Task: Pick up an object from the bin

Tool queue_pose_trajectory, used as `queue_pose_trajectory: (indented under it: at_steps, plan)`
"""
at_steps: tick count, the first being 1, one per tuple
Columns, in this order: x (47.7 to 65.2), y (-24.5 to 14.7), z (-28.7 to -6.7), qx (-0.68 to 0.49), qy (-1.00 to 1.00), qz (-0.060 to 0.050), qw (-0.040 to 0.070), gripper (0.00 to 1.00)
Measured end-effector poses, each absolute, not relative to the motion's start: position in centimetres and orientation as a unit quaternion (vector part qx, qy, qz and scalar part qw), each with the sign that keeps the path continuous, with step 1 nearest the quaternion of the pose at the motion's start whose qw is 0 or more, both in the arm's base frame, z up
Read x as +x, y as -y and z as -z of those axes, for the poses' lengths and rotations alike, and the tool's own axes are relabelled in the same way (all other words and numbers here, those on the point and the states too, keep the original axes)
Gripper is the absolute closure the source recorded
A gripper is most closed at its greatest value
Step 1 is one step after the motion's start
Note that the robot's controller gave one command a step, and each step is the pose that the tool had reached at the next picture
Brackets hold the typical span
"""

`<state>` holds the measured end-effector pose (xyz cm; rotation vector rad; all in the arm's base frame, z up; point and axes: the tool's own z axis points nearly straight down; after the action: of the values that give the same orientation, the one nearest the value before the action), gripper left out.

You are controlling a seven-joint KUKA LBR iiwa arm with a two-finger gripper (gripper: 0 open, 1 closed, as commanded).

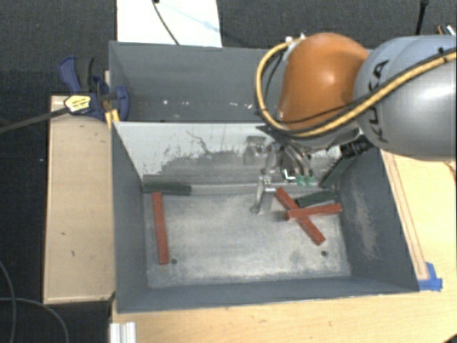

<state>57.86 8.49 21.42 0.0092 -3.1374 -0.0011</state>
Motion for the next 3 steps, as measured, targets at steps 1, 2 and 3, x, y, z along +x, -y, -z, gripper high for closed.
queue_pose_trajectory:
  at_steps: [1, 2, 3]
  plan:
    - [57.9, 2.2, -15.8, -0.037, 0.999, -0.001, 0.001, 0.0]
    - [56.7, 6.5, -6.6, -0.018, 1.0, 0.0, 0.003, 0.0]
    - [57.0, 6.2, -7.0, -0.018, 1.0, 0.0, -0.001, 1.0]
